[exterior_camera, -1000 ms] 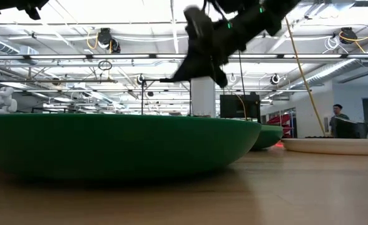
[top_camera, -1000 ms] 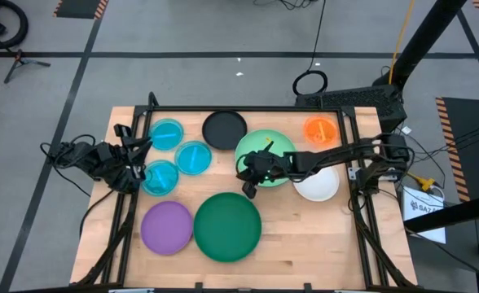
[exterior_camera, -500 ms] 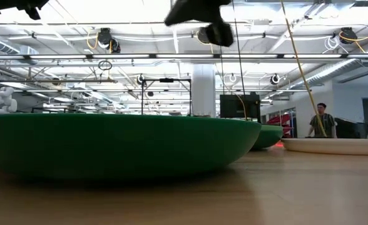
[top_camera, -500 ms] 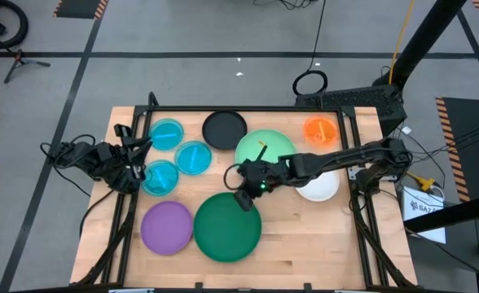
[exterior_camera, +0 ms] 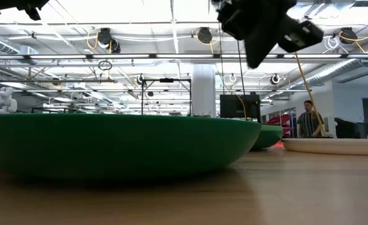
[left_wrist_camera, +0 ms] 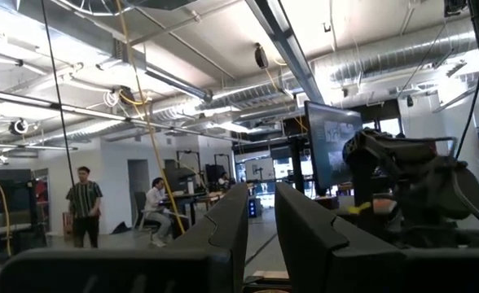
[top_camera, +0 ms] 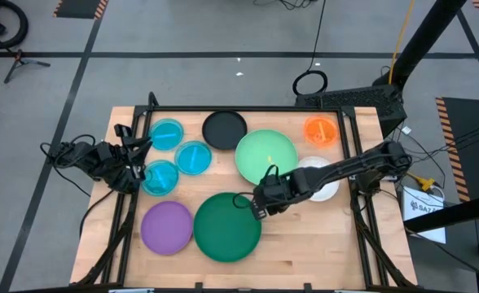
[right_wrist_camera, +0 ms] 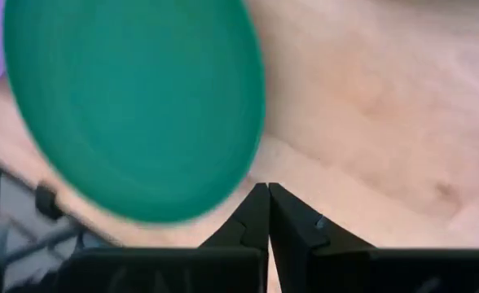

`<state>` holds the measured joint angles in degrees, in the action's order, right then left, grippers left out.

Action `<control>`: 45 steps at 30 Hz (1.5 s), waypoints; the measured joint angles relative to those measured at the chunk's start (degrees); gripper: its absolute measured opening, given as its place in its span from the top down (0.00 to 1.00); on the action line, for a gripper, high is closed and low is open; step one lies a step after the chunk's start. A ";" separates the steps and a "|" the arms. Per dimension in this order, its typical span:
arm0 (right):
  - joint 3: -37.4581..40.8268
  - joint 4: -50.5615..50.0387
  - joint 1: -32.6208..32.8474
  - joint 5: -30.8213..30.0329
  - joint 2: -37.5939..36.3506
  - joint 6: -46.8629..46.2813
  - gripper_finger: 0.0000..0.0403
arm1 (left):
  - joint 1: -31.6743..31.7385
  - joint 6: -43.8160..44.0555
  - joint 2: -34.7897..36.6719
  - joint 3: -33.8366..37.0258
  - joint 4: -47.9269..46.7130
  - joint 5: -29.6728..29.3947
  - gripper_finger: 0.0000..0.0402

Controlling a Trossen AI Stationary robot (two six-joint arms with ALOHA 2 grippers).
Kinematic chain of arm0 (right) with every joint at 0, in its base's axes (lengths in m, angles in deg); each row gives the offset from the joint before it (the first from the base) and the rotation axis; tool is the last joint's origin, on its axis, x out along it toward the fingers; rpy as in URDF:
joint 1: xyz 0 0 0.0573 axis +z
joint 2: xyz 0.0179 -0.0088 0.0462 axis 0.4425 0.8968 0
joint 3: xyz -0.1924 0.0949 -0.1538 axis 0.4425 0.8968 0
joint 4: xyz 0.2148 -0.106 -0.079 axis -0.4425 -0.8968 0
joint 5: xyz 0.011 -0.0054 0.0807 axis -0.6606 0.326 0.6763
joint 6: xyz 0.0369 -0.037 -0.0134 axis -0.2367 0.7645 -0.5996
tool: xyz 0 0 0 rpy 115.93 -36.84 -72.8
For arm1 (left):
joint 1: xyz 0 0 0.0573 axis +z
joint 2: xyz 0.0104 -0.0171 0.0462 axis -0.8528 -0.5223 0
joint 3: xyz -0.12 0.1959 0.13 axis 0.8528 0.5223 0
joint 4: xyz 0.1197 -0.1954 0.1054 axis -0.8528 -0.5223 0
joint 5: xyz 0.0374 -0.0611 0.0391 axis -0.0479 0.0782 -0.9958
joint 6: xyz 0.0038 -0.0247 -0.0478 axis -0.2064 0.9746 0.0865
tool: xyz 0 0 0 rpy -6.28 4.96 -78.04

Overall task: Stack plastic plates
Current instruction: Stack the green plate on the light green plate

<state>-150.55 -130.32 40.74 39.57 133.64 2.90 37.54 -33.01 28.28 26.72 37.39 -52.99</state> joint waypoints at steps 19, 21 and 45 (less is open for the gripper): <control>0.00 5.04 0.74 -0.96 5.00 -4.04 0.60 | 0.01 0.13 -0.01 0.00 -0.11 0.00 0.82; 0.00 5.03 0.74 -1.02 5.01 -4.11 0.56 | 0.02 0.13 -0.02 0.00 -0.11 0.00 0.82; 0.02 10.00 -0.54 -2.37 14.90 1.48 0.52 | 0.00 0.11 -0.02 0.00 -0.24 0.00 0.82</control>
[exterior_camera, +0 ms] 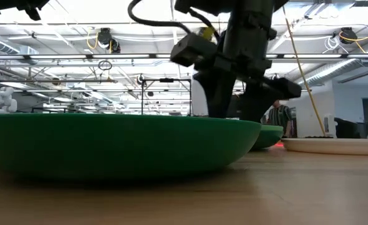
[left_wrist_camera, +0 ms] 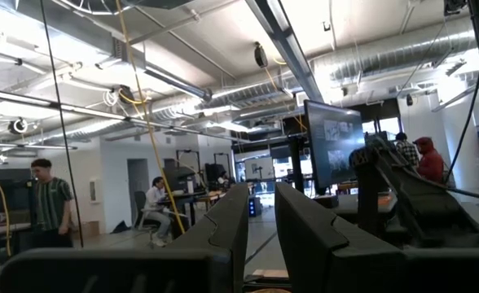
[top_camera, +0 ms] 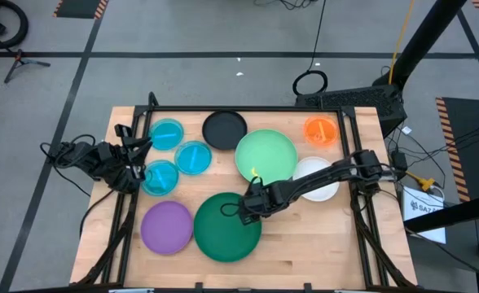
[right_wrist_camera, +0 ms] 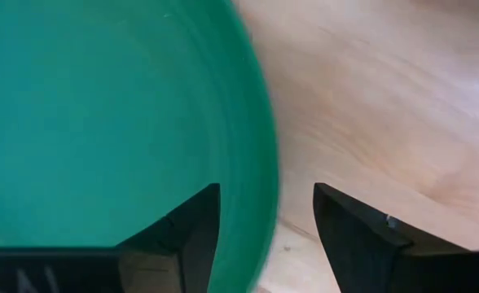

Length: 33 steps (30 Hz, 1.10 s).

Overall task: Stack plastic plates
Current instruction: Stack the green plate on the light green plate

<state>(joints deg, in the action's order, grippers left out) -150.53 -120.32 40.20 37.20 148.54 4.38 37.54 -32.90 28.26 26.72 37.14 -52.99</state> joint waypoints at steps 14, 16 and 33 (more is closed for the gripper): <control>0.02 1.64 -0.02 -0.07 1.37 1.40 0.62 | 0.02 -0.07 0.00 0.00 -0.17 0.00 0.82; 0.02 1.69 -0.05 -0.09 1.37 1.52 0.65 | 0.02 -0.07 0.00 0.00 -0.18 -0.01 0.82; 0.02 1.79 -0.13 0.00 1.30 2.05 0.96 | 0.02 -0.11 0.02 0.00 -0.15 0.00 0.82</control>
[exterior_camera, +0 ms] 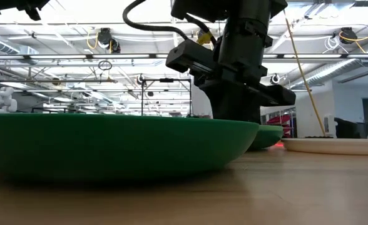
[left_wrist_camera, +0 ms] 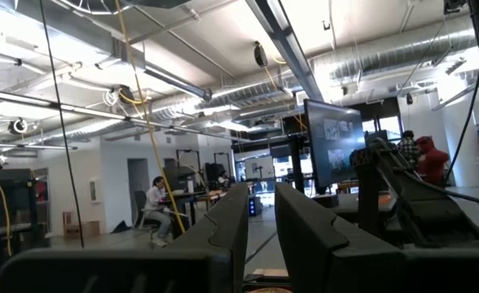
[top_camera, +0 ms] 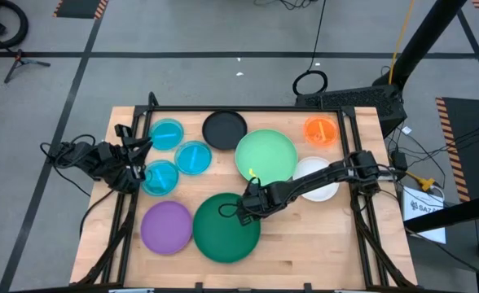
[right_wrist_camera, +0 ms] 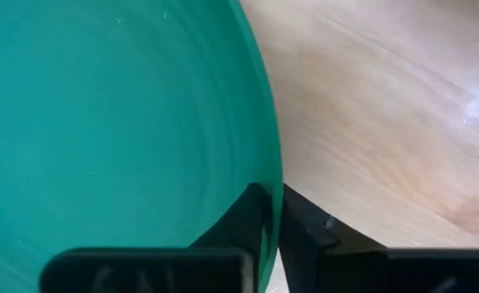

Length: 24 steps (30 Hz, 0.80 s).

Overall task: Stack plastic plates
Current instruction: Stack the green plate on the light green plate

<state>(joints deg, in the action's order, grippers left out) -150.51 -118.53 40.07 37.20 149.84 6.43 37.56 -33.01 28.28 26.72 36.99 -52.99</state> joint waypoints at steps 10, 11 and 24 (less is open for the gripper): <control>-0.04 -0.81 -0.34 1.23 -1.22 0.30 0.98 | -0.02 0.00 -0.02 0.00 0.00 0.00 0.82; -0.04 -1.47 -0.50 1.41 -1.63 0.34 0.98 | -0.02 -0.02 -0.02 0.00 0.00 0.00 0.82; 0.01 -8.39 -1.49 6.38 -8.85 5.31 0.98 | 0.00 -0.03 0.00 0.00 0.01 -0.02 0.82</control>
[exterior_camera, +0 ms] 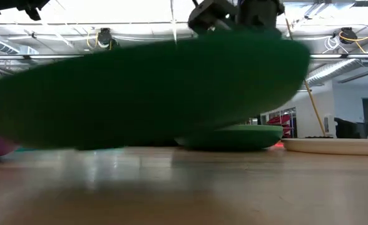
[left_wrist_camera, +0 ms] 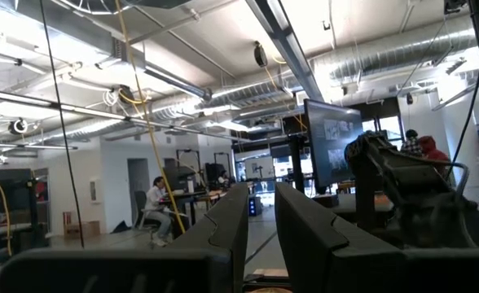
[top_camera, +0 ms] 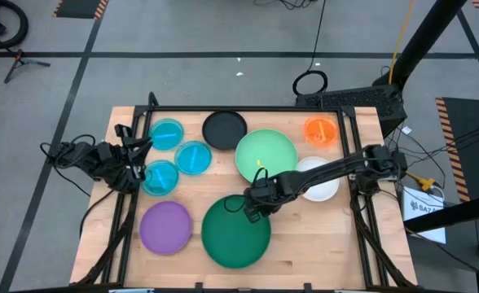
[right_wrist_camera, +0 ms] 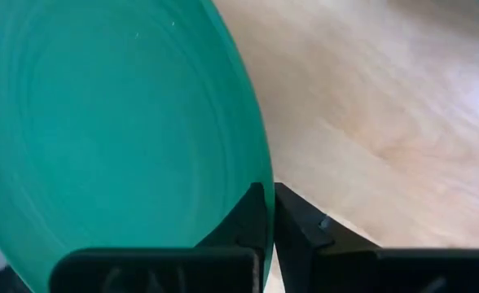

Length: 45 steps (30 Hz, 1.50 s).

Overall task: Stack plastic plates
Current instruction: Stack the green plate on the light green plate

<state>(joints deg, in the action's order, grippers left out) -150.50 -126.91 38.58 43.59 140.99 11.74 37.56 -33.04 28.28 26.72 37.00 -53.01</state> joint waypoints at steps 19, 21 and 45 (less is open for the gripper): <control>0.00 -6.38 -0.74 0.33 -7.23 12.22 0.98 | -0.02 0.20 -0.01 0.00 -0.11 0.00 0.82; 0.00 -7.85 -1.47 -1.35 -8.66 13.25 0.98 | -0.02 0.39 0.00 0.00 -0.31 0.00 0.82; 0.04 -12.30 -28.67 -9.41 -19.66 39.77 0.98 | -0.01 -1.18 -0.02 0.00 -1.84 0.00 0.82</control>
<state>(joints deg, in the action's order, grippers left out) -150.46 -139.21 9.91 34.17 121.32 51.51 37.56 -34.22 28.26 26.72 35.16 -53.01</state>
